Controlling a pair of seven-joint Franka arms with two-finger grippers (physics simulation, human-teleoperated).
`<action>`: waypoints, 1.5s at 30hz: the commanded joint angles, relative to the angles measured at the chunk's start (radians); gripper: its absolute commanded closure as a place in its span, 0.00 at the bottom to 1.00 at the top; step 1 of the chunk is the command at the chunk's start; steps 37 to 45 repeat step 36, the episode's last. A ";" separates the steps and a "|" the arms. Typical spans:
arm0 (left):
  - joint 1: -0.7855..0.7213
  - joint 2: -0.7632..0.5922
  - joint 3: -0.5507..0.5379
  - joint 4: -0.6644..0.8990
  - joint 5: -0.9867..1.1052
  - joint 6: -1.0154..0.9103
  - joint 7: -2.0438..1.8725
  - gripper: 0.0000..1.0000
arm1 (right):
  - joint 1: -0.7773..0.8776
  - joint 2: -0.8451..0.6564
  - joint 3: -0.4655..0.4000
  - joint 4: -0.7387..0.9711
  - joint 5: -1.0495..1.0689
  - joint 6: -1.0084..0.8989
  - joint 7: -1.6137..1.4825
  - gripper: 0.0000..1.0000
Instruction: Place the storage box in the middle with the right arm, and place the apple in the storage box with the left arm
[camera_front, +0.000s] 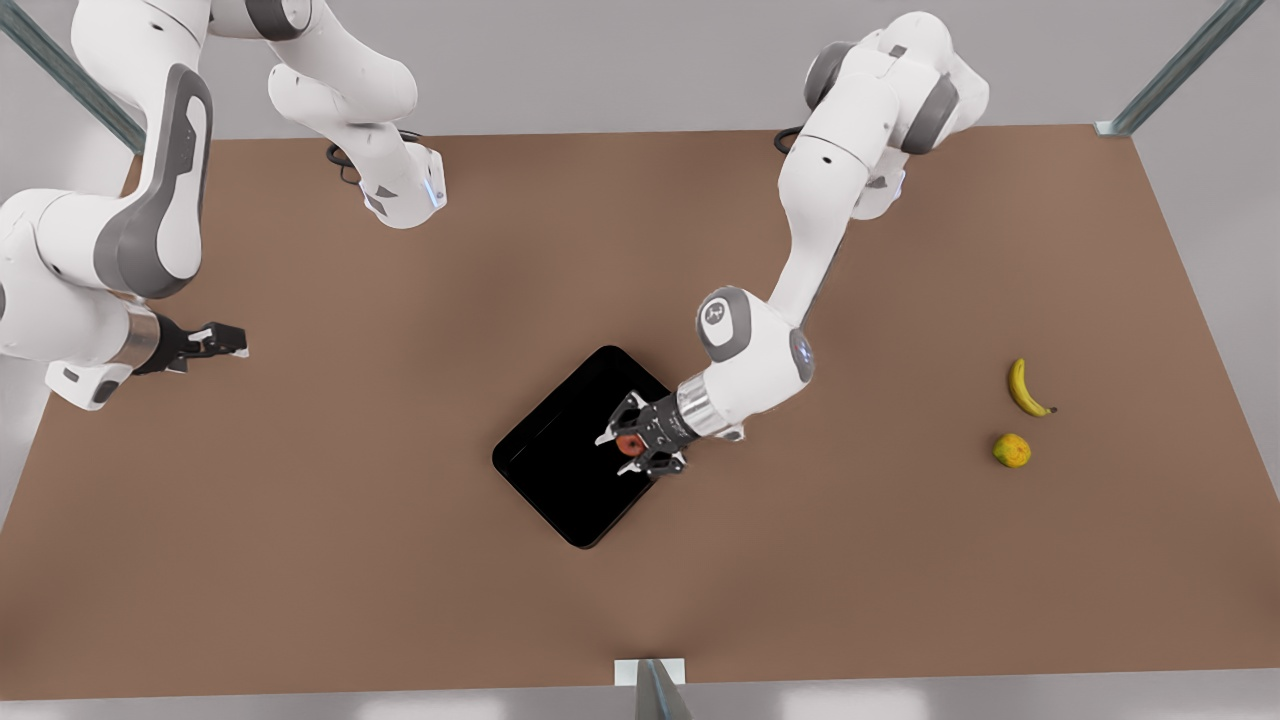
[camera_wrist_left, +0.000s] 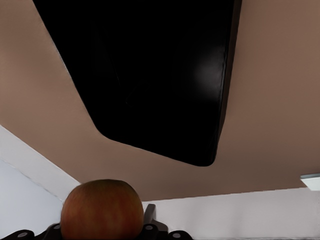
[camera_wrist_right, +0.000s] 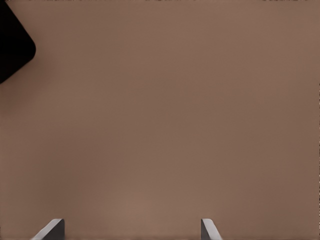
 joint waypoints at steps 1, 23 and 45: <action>-0.002 0.008 0.001 0.007 0.114 0.002 -0.006 0.55 | 0.000 0.001 0.000 0.001 -0.001 0.000 0.000 0.00; 0.242 -0.283 0.611 0.015 0.502 -0.657 1.198 0.00 | 0.000 0.002 0.000 0.005 -0.002 -0.002 -0.006 0.00; 0.679 -0.617 -0.038 -0.165 1.081 -1.015 2.390 0.00 | 0.000 0.007 0.000 0.004 -0.002 0.001 -0.006 0.00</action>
